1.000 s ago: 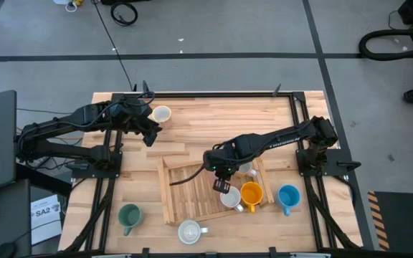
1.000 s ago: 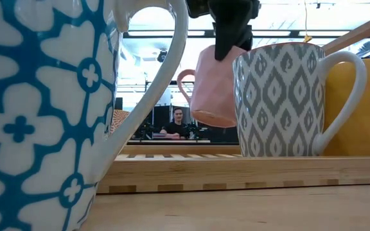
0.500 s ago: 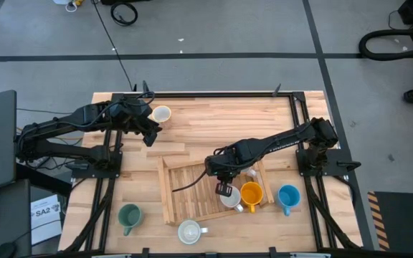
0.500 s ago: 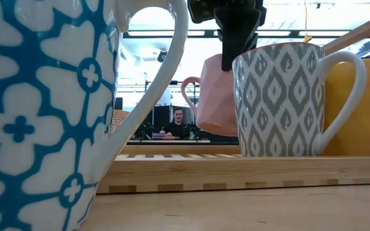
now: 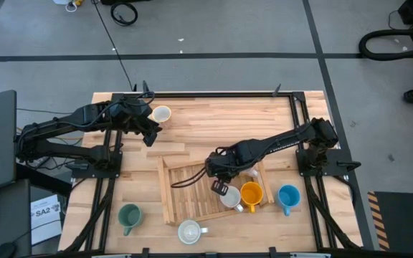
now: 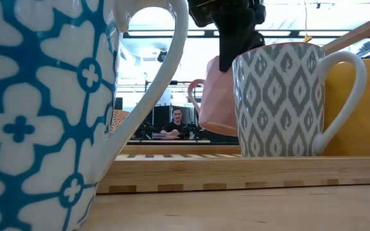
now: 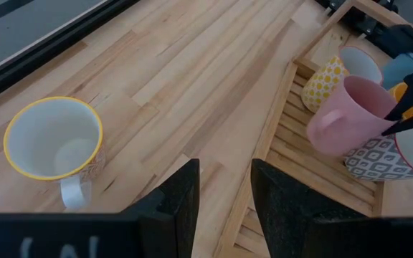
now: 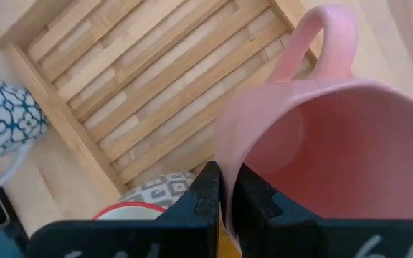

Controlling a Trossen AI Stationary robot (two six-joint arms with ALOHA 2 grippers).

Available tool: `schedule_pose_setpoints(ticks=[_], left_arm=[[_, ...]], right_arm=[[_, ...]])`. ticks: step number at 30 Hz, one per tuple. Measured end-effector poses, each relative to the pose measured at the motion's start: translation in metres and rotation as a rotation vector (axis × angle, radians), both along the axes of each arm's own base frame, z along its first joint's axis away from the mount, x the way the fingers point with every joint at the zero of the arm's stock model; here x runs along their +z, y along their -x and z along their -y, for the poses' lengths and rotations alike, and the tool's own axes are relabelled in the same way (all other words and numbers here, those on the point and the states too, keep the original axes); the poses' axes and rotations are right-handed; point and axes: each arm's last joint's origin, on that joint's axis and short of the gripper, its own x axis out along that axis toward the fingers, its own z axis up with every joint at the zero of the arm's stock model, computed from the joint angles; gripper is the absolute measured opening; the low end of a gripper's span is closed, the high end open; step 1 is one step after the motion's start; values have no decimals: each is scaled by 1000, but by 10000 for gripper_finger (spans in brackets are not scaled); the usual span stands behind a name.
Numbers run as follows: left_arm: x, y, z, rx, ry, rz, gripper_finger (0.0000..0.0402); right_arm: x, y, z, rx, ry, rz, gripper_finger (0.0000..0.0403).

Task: Place coffee mugs
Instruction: Put the pink mug on the shelf

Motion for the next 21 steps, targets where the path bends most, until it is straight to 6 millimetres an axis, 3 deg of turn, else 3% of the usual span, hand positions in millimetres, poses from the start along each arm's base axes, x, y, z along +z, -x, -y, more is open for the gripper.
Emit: schedule_pose_setpoints(ticks=[21], left_arm=[[0, 0, 0, -2, -2, 0, 133]], right_arm=[[0, 1, -5, -211, -26, 7, 26]])
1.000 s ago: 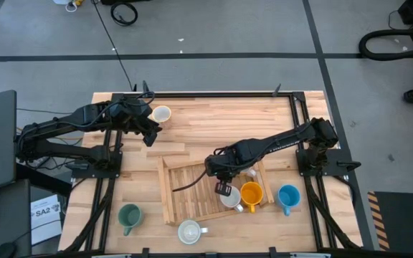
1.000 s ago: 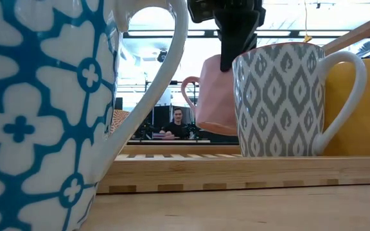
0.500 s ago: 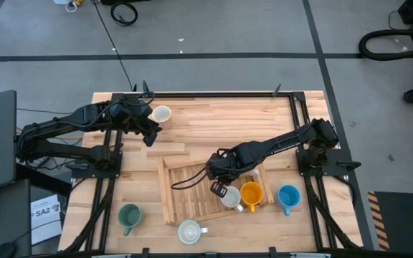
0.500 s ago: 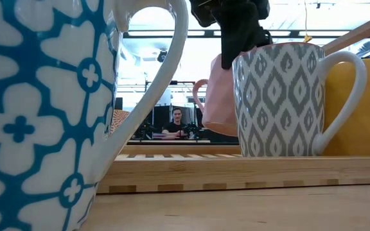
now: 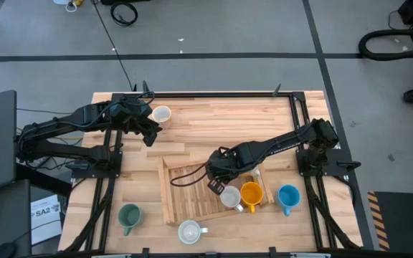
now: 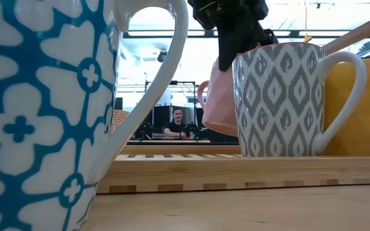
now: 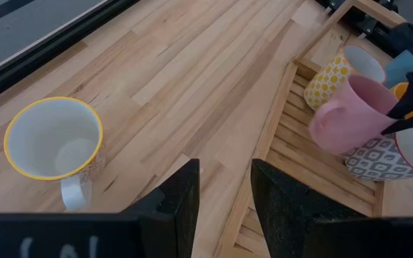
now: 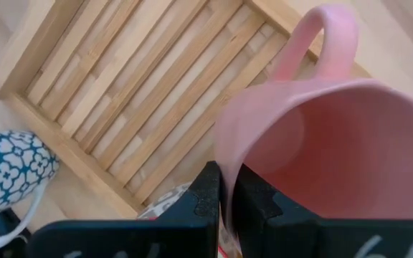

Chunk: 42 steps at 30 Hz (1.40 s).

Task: Place coffee mugs
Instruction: Put the pink mug on the shelf

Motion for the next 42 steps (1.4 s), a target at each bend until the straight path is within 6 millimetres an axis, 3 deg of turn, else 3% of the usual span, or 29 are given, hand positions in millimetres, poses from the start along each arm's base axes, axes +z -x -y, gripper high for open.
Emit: schedule_pose_setpoints(ticks=[11, 42], left_arm=[[0, 0, 0, -1, 1, -4, 133], [0, 0, 0, -1, 1, -7, 133]], right_arm=[[-31, -12, -5, 50, -21, -84, 26], [-37, -15, -6, 101, -39, -90, 76]])
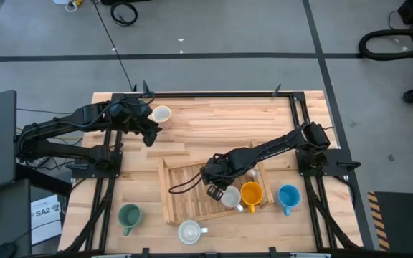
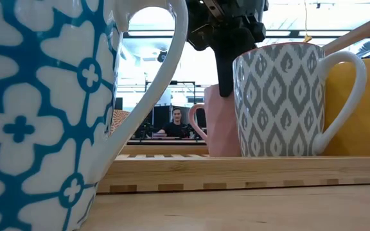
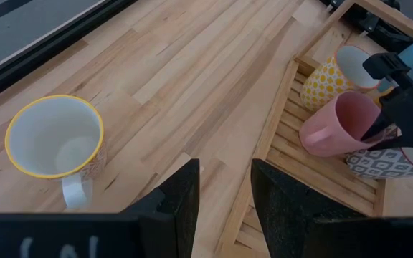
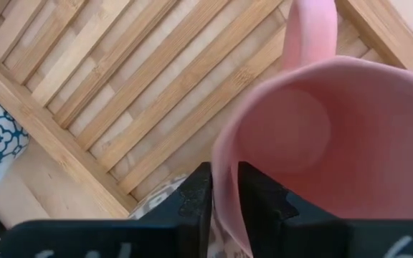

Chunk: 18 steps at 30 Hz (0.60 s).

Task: Place coffee mugs
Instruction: Put the pink mug on the shelf, then put the white-orange patterned mug on the shelf

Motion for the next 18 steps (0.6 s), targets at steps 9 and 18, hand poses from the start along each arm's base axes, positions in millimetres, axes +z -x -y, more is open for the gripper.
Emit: schedule_pose_setpoints(ticks=[9, 18], left_arm=[[0, 0, 0, 0, 0, 0, 133], [0, 0, 0, 0, 0, 0, 133]], right_arm=[[0, 0, 0, 5, 1, 2, 122], [1, -2, 1, 21, 2, 19, 155]])
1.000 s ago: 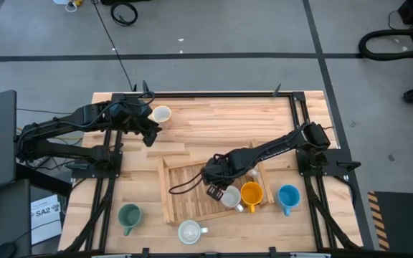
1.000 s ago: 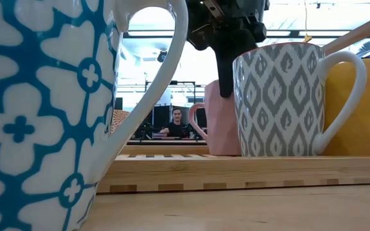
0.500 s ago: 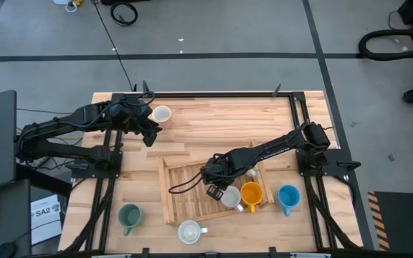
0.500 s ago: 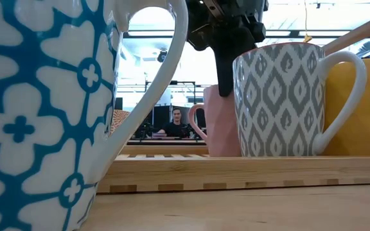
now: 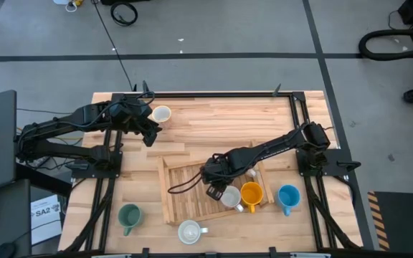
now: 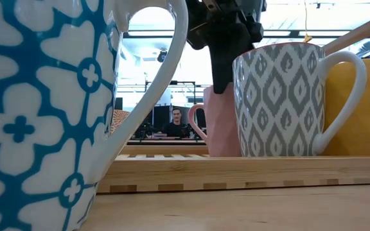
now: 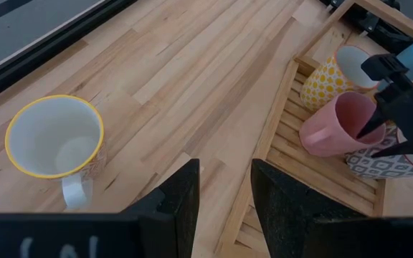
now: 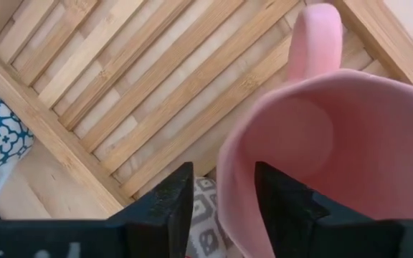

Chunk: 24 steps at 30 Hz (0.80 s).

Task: Place coffee mugs
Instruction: Put the white-orange patterned mug on the shelf

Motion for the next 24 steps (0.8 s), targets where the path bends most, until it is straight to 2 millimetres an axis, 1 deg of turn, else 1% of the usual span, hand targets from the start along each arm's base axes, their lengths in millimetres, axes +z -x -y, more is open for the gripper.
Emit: schedule_pose_setpoints(ticks=[4, 9, 17, 20, 24], left_arm=[[0, 0, 0, 0, 0, 0, 133], [0, 0, 0, 0, 0, 0, 133], [0, 0, 0, 0, 0, 0, 133], [0, 0, 0, 0, 0, 0, 133], [0, 0, 0, 0, 0, -1, 133]], right_arm=[[0, -1, 4, -5, -26, -6, 157], [1, -3, 14, -13, -121, -23, 156], [2, -5, 23, -7, -142, -23, 155], [7, -3, 24, -6, -141, -8, 156], [20, 2, 26, -11, -110, 32, 155]])
